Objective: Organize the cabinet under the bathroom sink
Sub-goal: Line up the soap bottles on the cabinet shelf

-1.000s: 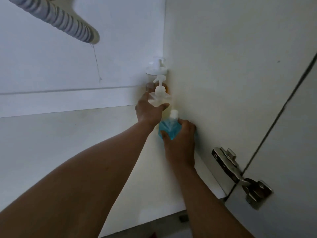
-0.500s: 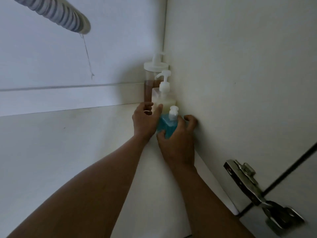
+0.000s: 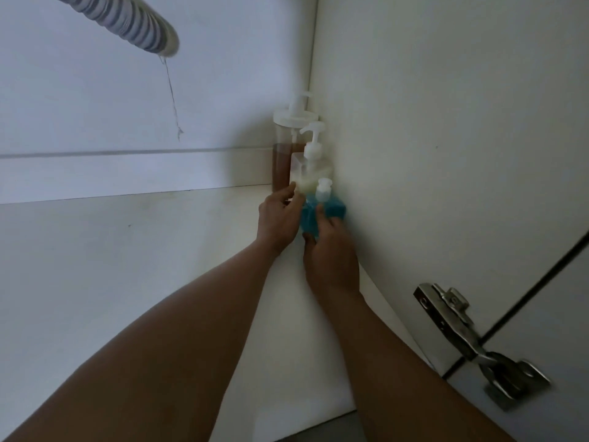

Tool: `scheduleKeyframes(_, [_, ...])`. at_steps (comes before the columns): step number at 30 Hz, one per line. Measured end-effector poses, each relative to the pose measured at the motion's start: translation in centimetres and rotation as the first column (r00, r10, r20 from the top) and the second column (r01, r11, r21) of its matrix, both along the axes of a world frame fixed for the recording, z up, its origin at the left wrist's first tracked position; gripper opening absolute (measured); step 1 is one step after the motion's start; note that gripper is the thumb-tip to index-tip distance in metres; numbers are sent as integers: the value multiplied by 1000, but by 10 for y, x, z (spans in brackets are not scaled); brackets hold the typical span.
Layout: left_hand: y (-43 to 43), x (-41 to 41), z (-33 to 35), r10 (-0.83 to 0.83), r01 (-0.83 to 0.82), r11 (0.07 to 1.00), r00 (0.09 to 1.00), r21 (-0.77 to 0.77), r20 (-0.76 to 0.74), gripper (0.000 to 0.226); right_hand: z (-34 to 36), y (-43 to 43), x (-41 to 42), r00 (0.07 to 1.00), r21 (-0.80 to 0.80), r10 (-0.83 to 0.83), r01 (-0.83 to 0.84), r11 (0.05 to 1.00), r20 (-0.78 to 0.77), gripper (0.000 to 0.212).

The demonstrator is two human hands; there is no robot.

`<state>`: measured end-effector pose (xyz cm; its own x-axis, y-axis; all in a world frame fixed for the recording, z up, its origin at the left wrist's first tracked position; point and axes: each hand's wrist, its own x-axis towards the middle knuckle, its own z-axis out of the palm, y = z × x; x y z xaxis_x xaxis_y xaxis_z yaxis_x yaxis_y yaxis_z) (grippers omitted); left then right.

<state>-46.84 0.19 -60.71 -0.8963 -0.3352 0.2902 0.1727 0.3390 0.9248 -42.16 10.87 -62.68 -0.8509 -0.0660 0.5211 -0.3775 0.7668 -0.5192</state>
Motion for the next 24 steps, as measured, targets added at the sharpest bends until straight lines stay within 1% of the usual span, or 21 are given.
scheduleKeyframes(2, [0,2,0,-26,26,999,999,-42,22,36,-1,-2,-1,1000,26,6,-7,1000,27,57])
scheduleKeyframes(6, [4,15,5,-49,62,991,993,-119,110,35,3,-1,1,998,-1,27,-27,1000,61,58])
scheduleKeyframes(8, [8,32,8,-23,52,984,985,-168,169,36,8,-1,3,994,-105,32,-21,994,104,56])
scheduleKeyframes(10, [12,55,5,49,-2,974,978,-228,201,48,11,0,5,988,-200,17,14,980,152,44])
scheduleKeyframes(11, [12,70,2,91,-33,963,974,-266,210,51,11,0,7,985,-208,4,32,978,172,37])
scheduleKeyframes(12, [12,85,-1,127,-55,946,970,-318,209,51,11,0,8,984,-189,-8,42,981,178,30])
scheduleKeyframes(14, [8,119,-7,176,-69,900,961,-431,214,42,13,1,12,982,-94,-15,33,995,190,18])
scheduleKeyframes(15, [6,136,-10,186,-60,872,958,-485,216,37,13,2,17,977,-38,-15,23,999,211,16])
scheduleKeyframes(16, [5,155,-13,192,-44,842,956,-538,222,33,13,5,25,971,6,-8,7,1000,240,19])
scheduleKeyframes(18, [4,187,-16,198,-17,784,954,-620,225,34,12,12,42,965,64,24,-42,997,262,25])
scheduleKeyframes(21, [5,226,-13,185,36,764,944,-644,272,40,12,27,77,960,154,58,-104,983,275,31])
scheduleKeyframes(24, [10,269,-10,152,87,733,946,-675,286,42,13,46,117,949,218,49,-122,968,312,31])
